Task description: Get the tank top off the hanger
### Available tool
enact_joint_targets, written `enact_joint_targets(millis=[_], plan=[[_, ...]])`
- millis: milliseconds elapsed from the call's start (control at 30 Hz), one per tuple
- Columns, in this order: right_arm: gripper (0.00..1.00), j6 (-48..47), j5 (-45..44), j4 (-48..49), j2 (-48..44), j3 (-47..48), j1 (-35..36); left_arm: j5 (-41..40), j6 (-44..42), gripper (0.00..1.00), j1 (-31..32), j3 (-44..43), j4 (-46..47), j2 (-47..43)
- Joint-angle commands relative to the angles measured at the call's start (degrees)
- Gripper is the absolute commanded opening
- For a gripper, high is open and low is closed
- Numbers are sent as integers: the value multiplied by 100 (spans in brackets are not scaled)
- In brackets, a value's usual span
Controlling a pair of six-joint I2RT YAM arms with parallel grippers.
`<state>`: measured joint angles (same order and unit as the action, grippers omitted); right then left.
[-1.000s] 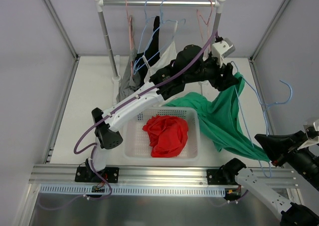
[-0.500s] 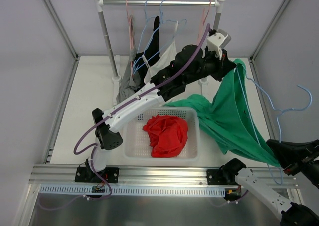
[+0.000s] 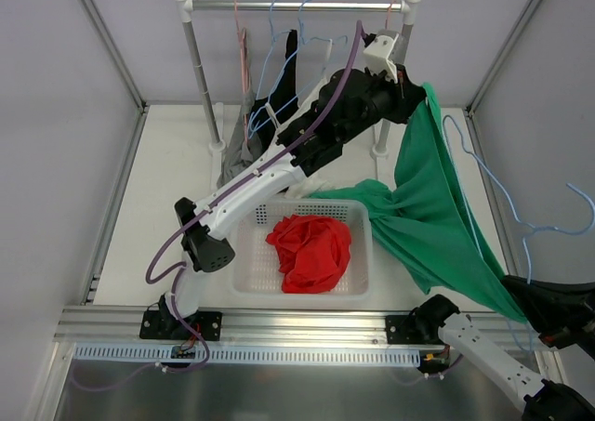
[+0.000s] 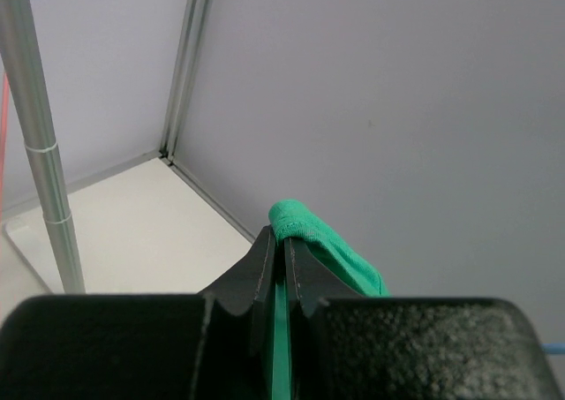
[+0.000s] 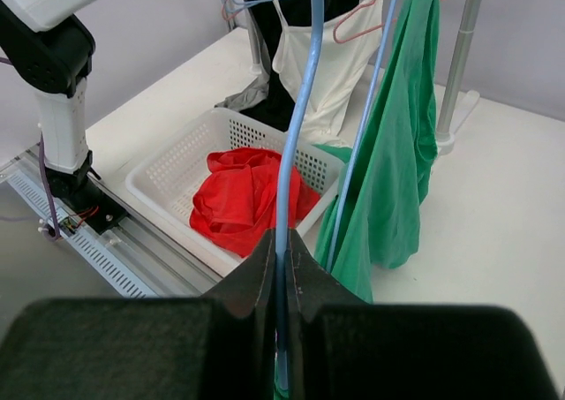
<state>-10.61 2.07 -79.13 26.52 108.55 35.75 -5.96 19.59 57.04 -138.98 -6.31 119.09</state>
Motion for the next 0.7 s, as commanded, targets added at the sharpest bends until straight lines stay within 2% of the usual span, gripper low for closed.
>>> enact_joint_targets(millis=[0,67,200,267,300,333,367,433,567,667], plan=[[0,-116,66,-498,-68,271,-15,191,325,0,-96,-209,481,97],[0,-143,-56,-375,-165,307,-6,349,378,0,-87,-209,516,141],[0,-3,-934,274,-551,-16,-6,857,632,0,-79,10,604,115],[0,-46,-1277,1125,-919,-464,2,1374,712,0,9,203,926,71],[0,-81,-1409,1467,-1078,-1067,-6,1543,773,0,62,500,1060,1],[0,-125,-1532,2271,-1392,-1404,-6,1701,791,0,201,660,1218,-52],[0,-212,-1673,2662,-1517,-1703,2,2008,792,0,281,862,1376,-113],[0,-239,-2130,3583,-1667,-2387,11,2107,695,0,570,1459,1719,-315],[0,-748,-2586,4563,-1319,-3085,90,1976,721,0,852,2785,2256,-702],[0,-1301,-2947,5397,-870,-3558,134,1791,888,0,888,3243,2327,-747]])
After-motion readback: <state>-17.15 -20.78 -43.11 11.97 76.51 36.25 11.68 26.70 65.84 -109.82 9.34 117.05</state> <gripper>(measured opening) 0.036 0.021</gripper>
